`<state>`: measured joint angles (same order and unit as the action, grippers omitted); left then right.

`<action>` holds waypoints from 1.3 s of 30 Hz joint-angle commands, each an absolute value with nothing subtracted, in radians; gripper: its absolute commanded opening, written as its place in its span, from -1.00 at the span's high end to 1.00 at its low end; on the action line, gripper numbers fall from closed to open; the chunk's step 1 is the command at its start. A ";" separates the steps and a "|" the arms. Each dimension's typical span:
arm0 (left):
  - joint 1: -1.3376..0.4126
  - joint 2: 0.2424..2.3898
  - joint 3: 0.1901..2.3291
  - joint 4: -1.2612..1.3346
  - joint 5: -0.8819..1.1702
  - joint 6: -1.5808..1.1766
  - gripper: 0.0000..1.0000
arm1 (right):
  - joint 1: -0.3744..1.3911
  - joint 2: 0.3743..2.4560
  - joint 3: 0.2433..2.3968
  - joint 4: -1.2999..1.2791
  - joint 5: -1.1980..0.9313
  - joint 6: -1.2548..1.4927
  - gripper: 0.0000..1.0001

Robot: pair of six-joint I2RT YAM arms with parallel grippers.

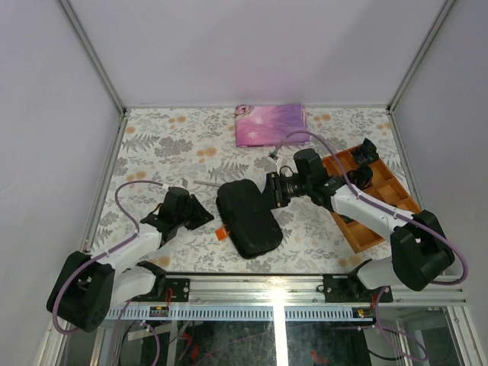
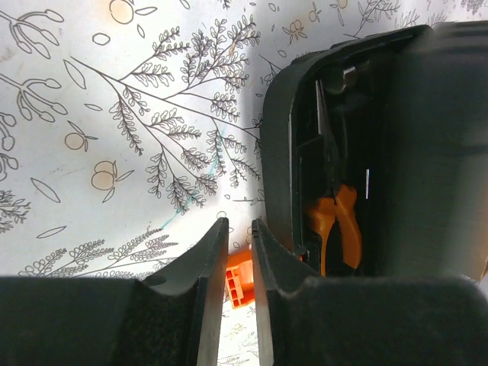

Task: Sort the tools into containers
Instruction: Close the storage box at the center of the board.

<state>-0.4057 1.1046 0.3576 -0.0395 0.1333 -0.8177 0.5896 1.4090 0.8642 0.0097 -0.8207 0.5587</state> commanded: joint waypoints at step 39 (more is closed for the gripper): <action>-0.416 1.182 0.391 0.143 0.279 -0.794 -0.24 | 0.695 1.572 0.804 -0.110 -0.172 0.513 -0.71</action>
<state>-0.4019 1.1187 0.3756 0.0444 0.2359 -0.8082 0.6819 1.5707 0.8154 -0.0307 -0.3424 0.5125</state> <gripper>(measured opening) 0.639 0.870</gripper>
